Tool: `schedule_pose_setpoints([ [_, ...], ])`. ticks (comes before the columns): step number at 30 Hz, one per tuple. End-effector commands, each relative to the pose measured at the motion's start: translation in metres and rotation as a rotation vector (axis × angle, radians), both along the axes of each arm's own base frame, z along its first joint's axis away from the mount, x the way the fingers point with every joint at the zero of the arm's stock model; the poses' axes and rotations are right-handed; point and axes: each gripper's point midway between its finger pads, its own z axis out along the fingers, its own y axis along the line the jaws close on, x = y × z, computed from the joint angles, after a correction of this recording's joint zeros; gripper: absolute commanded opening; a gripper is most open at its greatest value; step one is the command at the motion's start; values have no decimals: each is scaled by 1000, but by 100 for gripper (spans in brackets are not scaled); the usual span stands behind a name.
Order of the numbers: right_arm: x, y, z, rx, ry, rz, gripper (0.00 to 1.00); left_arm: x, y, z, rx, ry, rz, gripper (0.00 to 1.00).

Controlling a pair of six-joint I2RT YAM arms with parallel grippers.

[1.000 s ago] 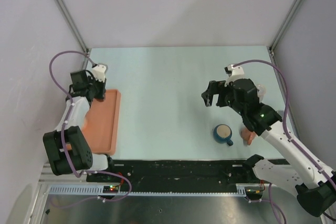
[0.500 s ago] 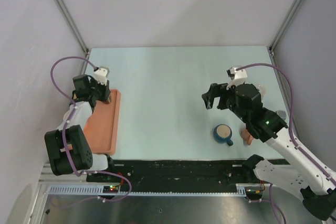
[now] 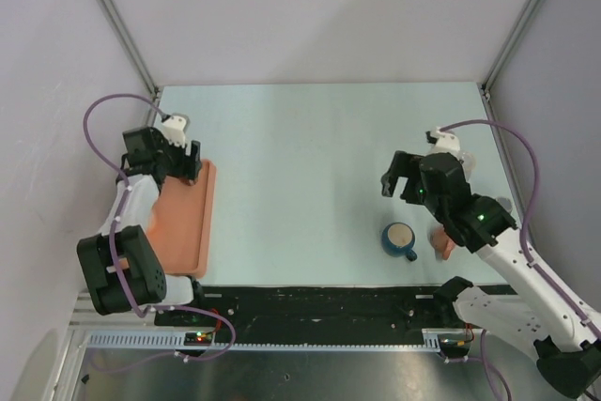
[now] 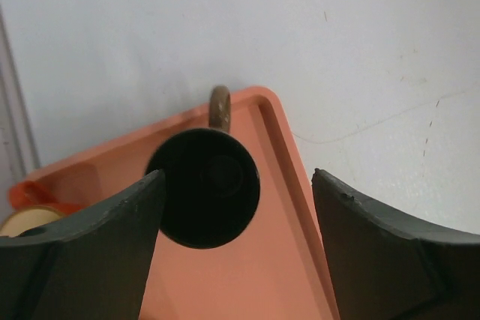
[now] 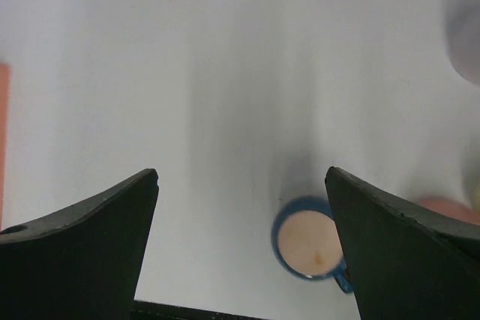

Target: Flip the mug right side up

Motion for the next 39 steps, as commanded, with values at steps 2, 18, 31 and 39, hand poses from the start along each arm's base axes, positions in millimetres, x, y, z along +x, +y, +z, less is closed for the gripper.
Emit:
schedule_pose_setpoints([
  [2, -15, -79, -27, 27, 138, -405, 99, 11, 9, 83, 17, -109, 51, 86],
  [18, 46, -203, -83, -215, 308, -350, 79, -14, -32, 154, -136, -99, 47, 87],
  [31, 104, -233, -144, -555, 324, -18, 72, -8, -14, 167, -50, -133, 102, 87],
  [39, 120, -239, -178, -548, 367, -13, 54, -4, -7, 167, -27, -130, 124, 87],
])
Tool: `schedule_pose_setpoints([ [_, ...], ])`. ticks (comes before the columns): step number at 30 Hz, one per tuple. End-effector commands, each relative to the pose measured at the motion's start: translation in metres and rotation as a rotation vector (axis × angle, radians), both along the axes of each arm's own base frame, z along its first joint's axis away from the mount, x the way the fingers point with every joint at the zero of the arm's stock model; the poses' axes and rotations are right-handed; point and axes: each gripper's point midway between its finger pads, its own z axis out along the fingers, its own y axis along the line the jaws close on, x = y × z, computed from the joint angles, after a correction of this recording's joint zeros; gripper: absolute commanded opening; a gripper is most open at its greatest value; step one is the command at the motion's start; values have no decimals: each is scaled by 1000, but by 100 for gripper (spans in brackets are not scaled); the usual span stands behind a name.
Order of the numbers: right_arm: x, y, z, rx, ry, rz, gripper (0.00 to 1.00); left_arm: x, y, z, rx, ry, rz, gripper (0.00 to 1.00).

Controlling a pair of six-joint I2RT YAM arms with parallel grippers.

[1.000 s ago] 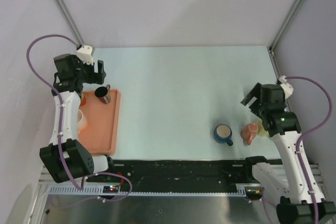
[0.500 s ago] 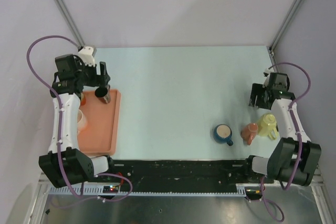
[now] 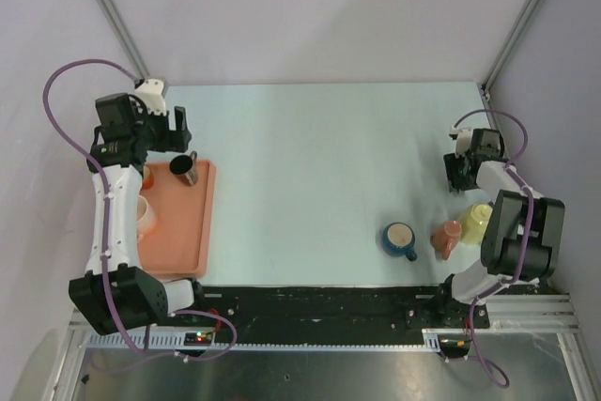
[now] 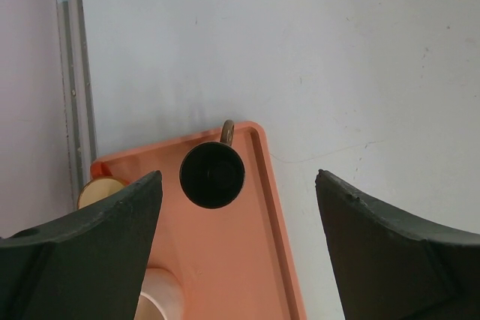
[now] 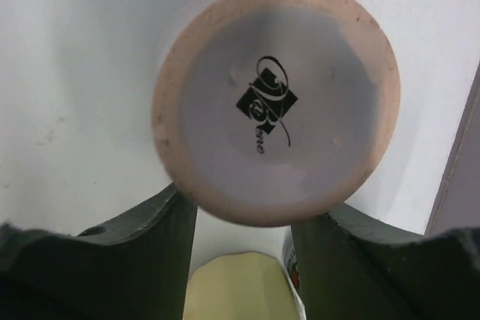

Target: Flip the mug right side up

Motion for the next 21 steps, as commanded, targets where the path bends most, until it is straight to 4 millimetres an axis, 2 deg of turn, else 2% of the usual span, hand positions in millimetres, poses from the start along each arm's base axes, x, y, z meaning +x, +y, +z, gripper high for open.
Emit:
schedule_pose_setpoints([
  [1, 26, -11, 4, -43, -68, 10, 52, 6, 3, 22, 29, -51, 12, 87],
  [3, 30, -13, 2, -48, -75, 10, 46, 6, 4, 23, 31, -53, 15, 87],
  [6, 34, -18, 2, -75, -84, 3, 27, 6, 5, 23, 33, -52, 21, 87],
  [11, 43, -19, 13, -79, -108, 15, 3, 3, 3, 26, 26, -59, 18, 87],
  [13, 46, -13, 22, -51, -127, 28, 1, 1, -1, 27, 10, -57, 6, 87],
  [16, 53, -1, 49, 10, -194, 33, 0, -3, -12, 28, -32, -48, -32, 87],
  [21, 60, 40, 96, 144, -327, 46, 0, -12, -41, 28, -68, -27, -109, 86],
])
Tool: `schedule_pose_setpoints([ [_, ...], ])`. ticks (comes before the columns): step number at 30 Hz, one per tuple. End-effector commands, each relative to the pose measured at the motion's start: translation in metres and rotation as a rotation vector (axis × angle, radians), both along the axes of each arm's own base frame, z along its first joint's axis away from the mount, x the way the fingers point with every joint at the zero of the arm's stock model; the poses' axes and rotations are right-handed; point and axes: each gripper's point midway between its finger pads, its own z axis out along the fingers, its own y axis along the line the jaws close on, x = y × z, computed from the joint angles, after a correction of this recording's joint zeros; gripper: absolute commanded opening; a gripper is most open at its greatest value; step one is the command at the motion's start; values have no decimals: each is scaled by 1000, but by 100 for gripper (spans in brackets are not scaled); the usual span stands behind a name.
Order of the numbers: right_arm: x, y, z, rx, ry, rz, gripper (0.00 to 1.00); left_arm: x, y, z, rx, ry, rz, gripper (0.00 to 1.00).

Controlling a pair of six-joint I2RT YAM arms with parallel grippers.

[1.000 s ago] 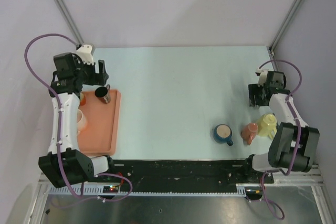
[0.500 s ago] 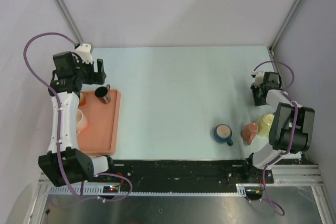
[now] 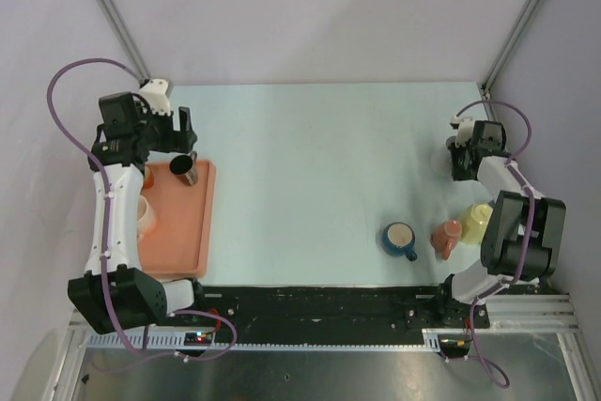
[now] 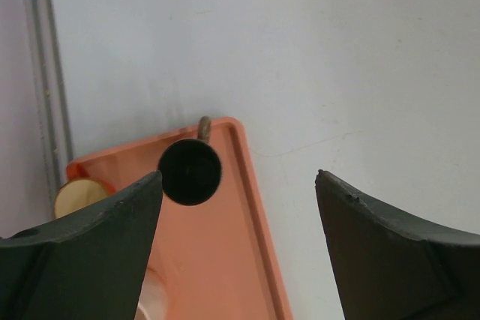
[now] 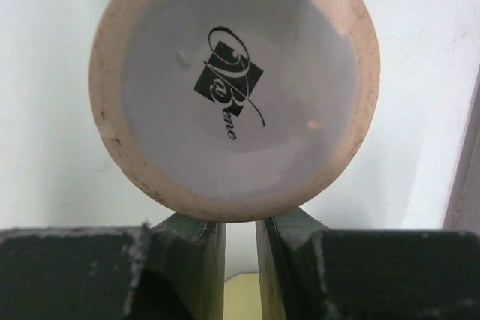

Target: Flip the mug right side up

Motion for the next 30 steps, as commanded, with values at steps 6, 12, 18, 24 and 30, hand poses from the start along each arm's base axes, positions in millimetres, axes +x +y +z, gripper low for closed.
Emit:
schedule_pose_setpoints([
  [6, 34, 109, 146, 293, -423, 143, 0, -24, -92, 38, -123, -36, -275, 87],
  [12, 9, 223, 262, 702, -671, 292, 0, -61, -175, 107, -425, -48, -568, 93],
  [18, -43, 334, 340, 1066, -767, 517, 0, -87, -215, 157, -594, -5, -698, 100],
  [24, -82, 396, 382, 1269, -756, 679, 0, -88, -232, 167, -645, 17, -721, 98],
  [30, -99, 435, 384, 1346, -684, 757, 0, -82, -241, 174, -731, 40, -715, 80],
])
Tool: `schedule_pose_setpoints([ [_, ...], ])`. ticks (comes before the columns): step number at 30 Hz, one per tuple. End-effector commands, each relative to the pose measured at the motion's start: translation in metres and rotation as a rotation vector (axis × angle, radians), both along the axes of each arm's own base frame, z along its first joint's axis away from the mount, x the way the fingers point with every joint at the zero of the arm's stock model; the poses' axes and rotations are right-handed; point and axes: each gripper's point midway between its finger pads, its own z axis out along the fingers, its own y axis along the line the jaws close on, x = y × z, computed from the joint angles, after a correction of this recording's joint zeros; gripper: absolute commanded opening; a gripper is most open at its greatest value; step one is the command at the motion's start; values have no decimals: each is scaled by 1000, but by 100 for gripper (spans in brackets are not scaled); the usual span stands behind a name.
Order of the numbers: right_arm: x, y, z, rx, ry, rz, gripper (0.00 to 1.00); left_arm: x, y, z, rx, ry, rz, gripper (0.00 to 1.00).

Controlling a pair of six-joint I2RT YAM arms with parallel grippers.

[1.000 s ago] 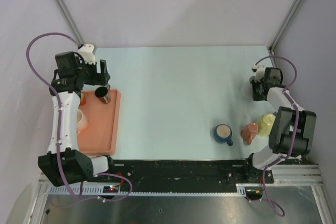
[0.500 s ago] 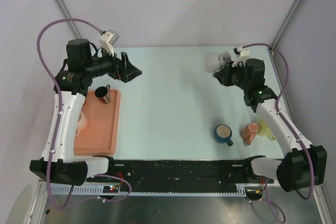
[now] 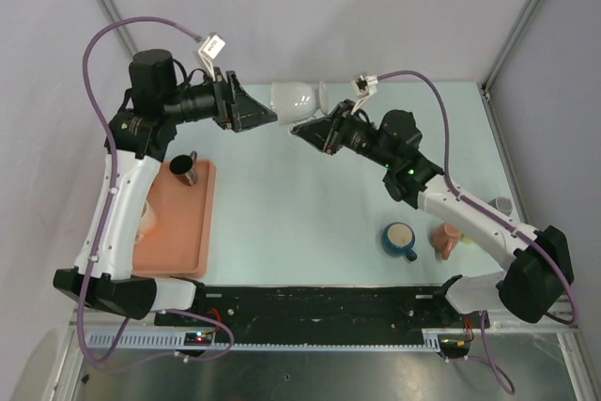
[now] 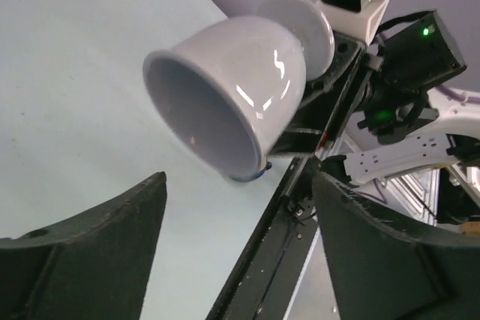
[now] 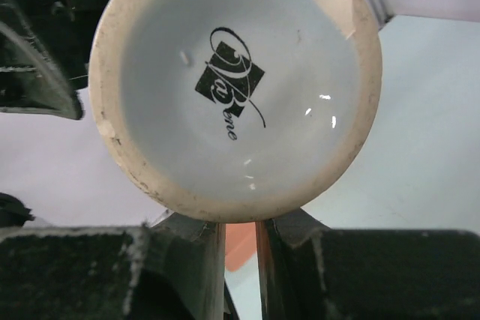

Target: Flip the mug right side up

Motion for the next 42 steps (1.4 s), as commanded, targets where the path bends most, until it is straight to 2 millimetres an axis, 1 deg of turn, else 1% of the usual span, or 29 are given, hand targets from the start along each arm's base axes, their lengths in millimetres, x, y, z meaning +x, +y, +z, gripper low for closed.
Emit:
schedule_pose_setpoints([
  [1, -20, 18, 71, 181, -134, 78, 0, -5, -11, 24, -99, 17, -38, 77],
  [3, -22, 28, 67, 175, -123, 97, 0, -4, -12, 30, -115, 8, -41, 68],
  [5, -24, 35, 65, 179, -114, 117, 0, -3, -13, 32, -122, 6, -40, 62],
  [8, -29, 47, 64, 176, -112, 154, 0, -1, -15, 27, -141, 43, -45, 57],
  [9, -31, 52, 62, 168, -109, 166, 0, 0, -16, 23, -149, 61, -48, 51],
  [10, -32, 55, 61, 163, -110, 176, 0, 0, -17, 20, -158, 82, -50, 43],
  [12, -32, 61, 56, 150, -99, 191, 0, 2, -18, 13, -164, 107, -50, 16],
  [13, -32, 63, 53, 142, -92, 195, 0, 4, -18, 8, -161, 118, -45, 8],
  [14, -31, 65, 48, 128, -82, 198, 0, 6, -15, 4, -159, 123, -30, 4],
  [15, -30, 66, 43, 112, -77, 198, 3, 8, -12, -1, -156, 132, -15, 2],
  [16, -29, 66, 37, 91, -61, 193, 9, 12, -8, -8, -149, 138, 11, 1],
  [17, -27, 66, 31, 72, -49, 186, 24, 18, -2, -15, -140, 143, 46, 1],
  [18, -25, 66, 24, 48, -31, 181, 36, 25, 6, -23, -127, 139, 87, 0],
  [20, -19, 62, 8, -1, 18, 160, 70, 39, 27, -43, -66, 122, 193, 0],
  [21, -15, 58, 1, -24, 43, 143, 85, 46, 40, -55, -7, 112, 259, 0],
  [22, -13, 54, -10, -61, 81, 128, 92, 51, 54, -66, 83, 68, 307, 0],
  [23, -9, 48, -18, -93, 100, 106, 96, 54, 71, -81, 185, 54, 372, 0],
  [25, -8, 38, -37, -180, 132, 70, 98, 53, 107, -110, 432, -3, 440, 0],
  [27, -8, 25, -58, -283, 152, 36, 99, 41, 138, -138, 663, 5, 444, 0],
  [29, -10, 12, -73, -369, 152, 2, 99, 21, 166, -170, 851, 75, 404, 0],
  [30, -11, 5, -78, -402, 147, -12, 99, 8, 176, -186, 918, 128, 373, 0],
  [31, -11, -1, -80, -426, 140, -28, 99, -2, 186, -198, 964, 170, 355, 0],
  [32, -12, -6, -82, -447, 129, -39, 99, -14, 195, -213, 1000, 224, 334, 0],
  [34, -12, -14, -81, -471, 107, -62, 99, -30, 212, -234, 1052, 303, 330, 0],
  [36, -12, -19, -76, -478, 80, -79, 99, -39, 230, -249, 1087, 370, 343, 0],
  [39, -11, -23, -66, -471, 38, -93, 99, -45, 247, -266, 1094, 439, 349, 0],
  [42, -10, -26, -59, -468, 8, -109, 100, -43, 259, -280, 1113, 451, 357, 0],
])
